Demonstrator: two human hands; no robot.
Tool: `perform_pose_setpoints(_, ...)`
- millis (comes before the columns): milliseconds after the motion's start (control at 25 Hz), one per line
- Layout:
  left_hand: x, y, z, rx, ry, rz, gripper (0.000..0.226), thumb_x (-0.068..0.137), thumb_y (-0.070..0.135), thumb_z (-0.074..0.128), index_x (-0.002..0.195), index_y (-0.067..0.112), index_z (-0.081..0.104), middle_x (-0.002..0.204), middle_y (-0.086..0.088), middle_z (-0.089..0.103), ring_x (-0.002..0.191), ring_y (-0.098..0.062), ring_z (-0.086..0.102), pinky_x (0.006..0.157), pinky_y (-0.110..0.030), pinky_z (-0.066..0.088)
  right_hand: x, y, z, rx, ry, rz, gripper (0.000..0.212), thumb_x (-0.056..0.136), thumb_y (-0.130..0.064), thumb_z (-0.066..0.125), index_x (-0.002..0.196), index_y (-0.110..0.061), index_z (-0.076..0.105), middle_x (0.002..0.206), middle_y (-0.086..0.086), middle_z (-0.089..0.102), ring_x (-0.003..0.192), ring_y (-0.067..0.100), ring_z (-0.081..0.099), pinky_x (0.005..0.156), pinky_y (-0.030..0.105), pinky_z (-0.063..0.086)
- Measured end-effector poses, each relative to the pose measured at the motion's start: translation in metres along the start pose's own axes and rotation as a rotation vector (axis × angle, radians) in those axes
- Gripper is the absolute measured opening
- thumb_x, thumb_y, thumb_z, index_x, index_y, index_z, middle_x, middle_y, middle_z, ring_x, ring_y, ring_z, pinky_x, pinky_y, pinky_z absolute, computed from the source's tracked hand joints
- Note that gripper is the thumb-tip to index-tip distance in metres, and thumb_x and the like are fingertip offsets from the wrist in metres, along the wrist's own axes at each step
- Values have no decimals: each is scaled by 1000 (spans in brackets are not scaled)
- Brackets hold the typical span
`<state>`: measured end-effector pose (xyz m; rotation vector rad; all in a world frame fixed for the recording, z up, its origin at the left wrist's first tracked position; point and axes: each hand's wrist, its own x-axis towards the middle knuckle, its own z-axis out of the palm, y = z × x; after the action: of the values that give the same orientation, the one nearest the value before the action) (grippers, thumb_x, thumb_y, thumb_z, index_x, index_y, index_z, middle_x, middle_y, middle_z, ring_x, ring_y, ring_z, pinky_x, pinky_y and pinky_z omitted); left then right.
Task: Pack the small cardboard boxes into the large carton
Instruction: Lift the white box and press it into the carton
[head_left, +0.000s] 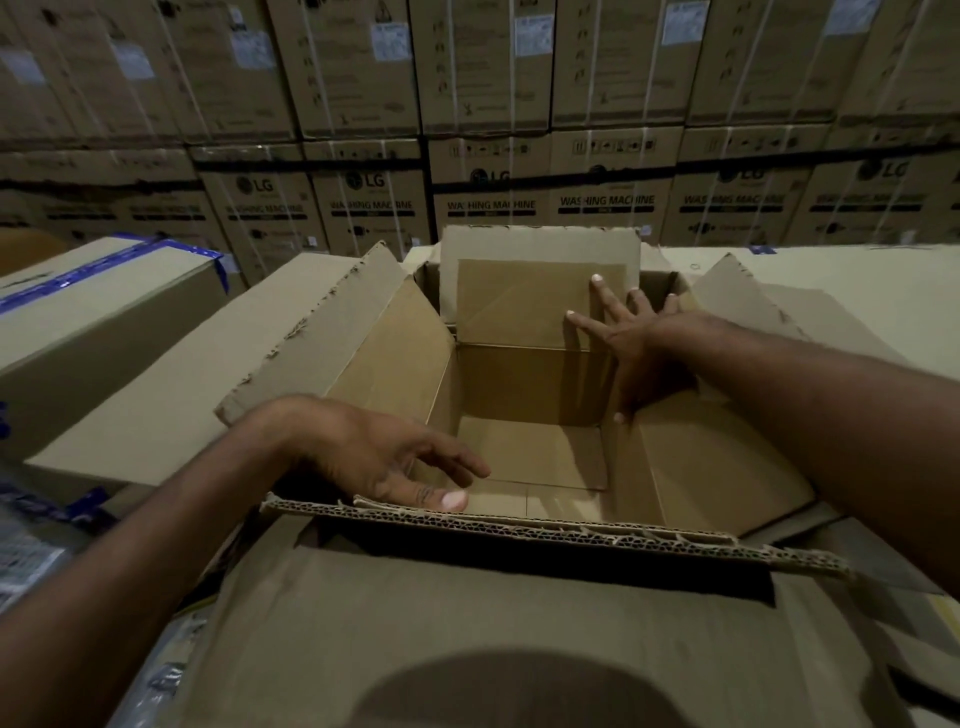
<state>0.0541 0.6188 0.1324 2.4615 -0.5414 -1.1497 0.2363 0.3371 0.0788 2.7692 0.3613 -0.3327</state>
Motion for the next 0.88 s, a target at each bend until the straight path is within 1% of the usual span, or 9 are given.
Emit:
perform_pose_setpoints(160,-13,-8,6,-47,200,95,57,87,57,61,140,38,54,142,19,55,130,5,49,112,-28,42,-23,4,-19,12,-45,5,151,59,-56,93,156,-49,-22,163,1,-40,153,41,-23,119,75,5)
perform_pose_setpoints(240,-18,-10,9,-38,260,117,49,87,58,62,131,36,61,129,19,64,118,6,59,104,-23,50,-45,4,-26,85,-111,30,144,62,-54,93,158,-51,-15,168,-1,-30,155,41,-18,121,71,12)
perform_pose_setpoints(320,-23,-10,10,-84,382,167,47,88,62,60,122,30,68,113,15,71,104,4,66,89,-22,55,-79,1,-35,173,-167,-5,124,73,-53,87,162,-47,1,173,-1,-14,158,38,-3,122,61,21)
perform_pose_setpoints(400,-31,-8,10,-162,524,210,59,84,75,52,112,29,74,108,13,74,99,-1,69,83,-28,54,-127,-8,-45,299,-183,-94,101,85,-50,78,163,-42,15,172,0,10,156,32,19,119,50,32)
perform_pose_setpoints(480,-42,-7,13,-268,519,237,62,85,78,46,107,28,77,109,9,76,99,-7,72,81,-31,54,-177,-16,-47,473,-197,-169,80,94,-43,70,161,-41,25,166,-2,29,147,26,37,112,43,41)
perform_pose_setpoints(560,-50,-9,19,-235,408,281,59,92,72,47,108,23,77,111,2,75,105,-14,71,88,-34,55,-219,-20,-38,612,-178,-221,65,95,-49,63,154,-40,40,154,-7,45,139,19,46,105,36,45)
perform_pose_setpoints(680,-64,-2,31,-178,477,291,47,101,56,46,106,20,77,106,1,76,103,-15,72,93,-39,55,-268,-23,-28,834,-3,-209,62,82,-63,53,136,-33,62,123,-12,65,114,9,61,82,25,49)
perform_pose_setpoints(760,-78,8,38,-266,618,288,46,102,48,43,105,15,75,104,3,78,100,-9,73,88,-31,58,-292,-23,-22,956,103,-215,55,83,-64,51,125,-33,69,110,-10,72,101,9,68,79,26,54)
perform_pose_setpoints(880,-99,24,57,-310,659,295,41,96,45,46,104,15,74,101,4,77,93,-6,73,69,-18,57,-322,-22,-8,995,180,-318,51,87,-66,51,123,-35,71,106,-12,75,100,5,69,87,31,57)
